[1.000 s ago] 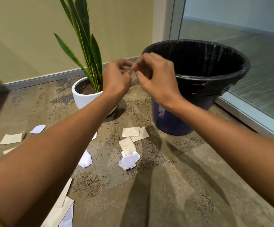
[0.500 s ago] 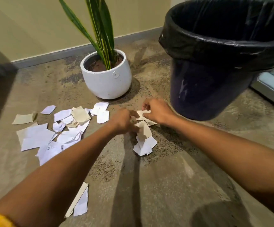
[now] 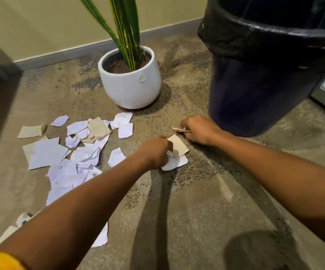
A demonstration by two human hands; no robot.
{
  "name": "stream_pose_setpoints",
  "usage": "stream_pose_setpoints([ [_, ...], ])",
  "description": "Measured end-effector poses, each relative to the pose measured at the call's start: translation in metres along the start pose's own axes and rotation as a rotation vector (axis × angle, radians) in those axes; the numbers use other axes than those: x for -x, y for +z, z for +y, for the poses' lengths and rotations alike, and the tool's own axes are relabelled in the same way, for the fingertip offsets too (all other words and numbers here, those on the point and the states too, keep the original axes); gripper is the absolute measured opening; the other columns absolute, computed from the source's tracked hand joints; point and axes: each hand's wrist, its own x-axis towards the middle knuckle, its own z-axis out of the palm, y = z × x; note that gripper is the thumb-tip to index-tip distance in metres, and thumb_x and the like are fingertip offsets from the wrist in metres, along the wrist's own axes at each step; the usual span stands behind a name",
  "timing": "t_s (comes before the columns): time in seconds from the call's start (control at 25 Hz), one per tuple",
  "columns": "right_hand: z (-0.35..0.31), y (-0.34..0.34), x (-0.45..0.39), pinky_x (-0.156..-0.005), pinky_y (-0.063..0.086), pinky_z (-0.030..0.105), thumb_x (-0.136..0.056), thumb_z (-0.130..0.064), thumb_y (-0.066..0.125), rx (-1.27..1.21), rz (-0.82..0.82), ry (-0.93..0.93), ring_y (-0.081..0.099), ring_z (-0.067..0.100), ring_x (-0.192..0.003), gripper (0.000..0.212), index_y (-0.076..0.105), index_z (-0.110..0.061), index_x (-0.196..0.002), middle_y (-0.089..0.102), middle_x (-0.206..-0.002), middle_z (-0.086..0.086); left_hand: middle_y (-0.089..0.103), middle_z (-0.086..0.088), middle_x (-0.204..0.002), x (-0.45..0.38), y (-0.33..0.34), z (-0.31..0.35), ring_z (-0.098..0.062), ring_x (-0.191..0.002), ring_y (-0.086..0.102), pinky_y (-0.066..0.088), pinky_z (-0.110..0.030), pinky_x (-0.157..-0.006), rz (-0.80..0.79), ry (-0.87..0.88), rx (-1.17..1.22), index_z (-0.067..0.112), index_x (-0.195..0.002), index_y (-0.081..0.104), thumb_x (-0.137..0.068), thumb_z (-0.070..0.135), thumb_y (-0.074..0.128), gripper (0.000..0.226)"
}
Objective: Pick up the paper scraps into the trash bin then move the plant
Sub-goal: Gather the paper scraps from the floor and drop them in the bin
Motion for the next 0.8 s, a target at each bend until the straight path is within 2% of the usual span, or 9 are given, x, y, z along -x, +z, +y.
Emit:
stream_pose_setpoints([
  [0.08,0.003,-0.008,0.008,-0.072,0.044,0.034,-0.090,-0.023,0.057,-0.103,0.061,0.091,0.062,0.034,-0.102,0.022,0.067,-0.018,-0.109,0.067,-0.108,0.013,0.070,-0.010,-0.109,0.004,-0.009,-0.004,-0.027,-0.097,0.062,0.052,-0.035,-0.079,0.050,-0.029,0.039,0.014,-0.109,0.068,-0.086,0.020,0.059,0.026],
  [0.16,0.005,-0.018,0.015,-0.080,0.048,0.037,-0.089,-0.026,0.061,-0.136,0.088,0.141,0.061,0.035,-0.105,0.026,0.067,-0.018,-0.112,0.067,-0.112,0.014,0.071,-0.007,-0.109,0.006,-0.019,-0.010,-0.024,-0.097,0.063,0.047,-0.028,-0.074,0.118,-0.063,0.079,0.013,-0.106,0.070,-0.085,0.019,0.062,0.023],
  [0.28,0.003,-0.036,0.026,-0.086,0.047,0.038,-0.087,-0.035,0.064,-0.226,0.156,0.185,0.058,0.036,-0.109,0.031,0.067,-0.016,-0.111,0.066,-0.114,0.016,0.071,-0.020,-0.098,0.009,-0.036,-0.019,-0.034,-0.093,0.065,0.050,-0.036,-0.075,0.193,-0.161,0.246,0.000,-0.092,0.068,-0.090,0.016,0.055,0.020],
  [0.36,-0.002,-0.050,0.030,-0.078,0.044,0.036,-0.087,-0.039,0.063,-0.284,0.217,0.177,0.059,0.035,-0.105,0.028,0.068,-0.014,-0.098,0.068,-0.106,0.016,0.069,-0.026,-0.089,0.010,-0.050,-0.021,-0.036,-0.083,0.066,0.056,-0.043,-0.077,0.227,-0.244,0.422,-0.007,-0.092,0.065,-0.093,0.019,0.051,0.030],
  [0.48,-0.019,-0.074,0.039,-0.066,0.036,0.030,-0.090,-0.039,0.060,-0.380,0.286,0.125,0.062,0.033,-0.095,0.026,0.061,-0.017,-0.076,0.066,-0.090,0.014,0.063,-0.020,-0.081,0.013,-0.074,-0.015,-0.030,-0.067,0.057,0.056,-0.042,-0.069,0.372,-0.327,0.613,-0.007,-0.098,0.063,-0.096,0.018,0.044,0.032],
  [0.56,-0.033,-0.094,0.045,-0.062,0.042,0.029,-0.091,-0.035,0.059,-0.451,0.357,0.075,0.065,0.030,-0.086,0.021,0.068,-0.017,-0.091,0.067,-0.094,0.013,0.057,-0.013,-0.075,0.016,-0.094,-0.010,-0.024,-0.061,0.052,0.051,-0.035,-0.057,0.502,-0.359,0.678,-0.003,-0.097,0.063,-0.095,0.015,0.042,0.028],
  [0.64,-0.045,-0.118,0.052,-0.051,0.050,0.032,-0.091,-0.029,0.060,-0.528,0.450,0.019,0.065,0.027,-0.077,0.019,0.069,-0.016,-0.101,0.068,-0.095,0.012,0.057,-0.013,-0.074,0.018,-0.116,-0.004,-0.022,-0.061,0.054,0.049,-0.033,-0.054,0.616,-0.356,0.735,0.001,-0.095,0.063,-0.092,0.012,0.047,0.020],
  [0.72,-0.051,-0.143,0.061,-0.059,0.053,0.037,-0.088,-0.025,0.062,-0.524,0.592,-0.031,0.063,0.025,-0.080,0.019,0.070,-0.016,-0.104,0.070,-0.093,0.008,0.064,-0.015,-0.081,0.020,-0.140,0.006,-0.022,-0.066,0.060,0.052,-0.033,-0.059,0.686,-0.294,0.798,0.002,-0.102,0.066,-0.091,0.013,0.053,0.020],
  [0.8,-0.050,-0.169,0.068,-0.064,0.046,0.035,-0.086,-0.026,0.063,-0.460,0.780,-0.035,0.060,0.021,-0.076,0.016,0.069,-0.015,-0.095,0.067,-0.082,0.003,0.068,-0.015,-0.079,0.019,-0.163,0.019,-0.020,-0.064,0.061,0.052,-0.034,-0.062,0.763,-0.216,0.864,0.002,-0.097,0.069,-0.091,0.015,0.056,0.019],
])
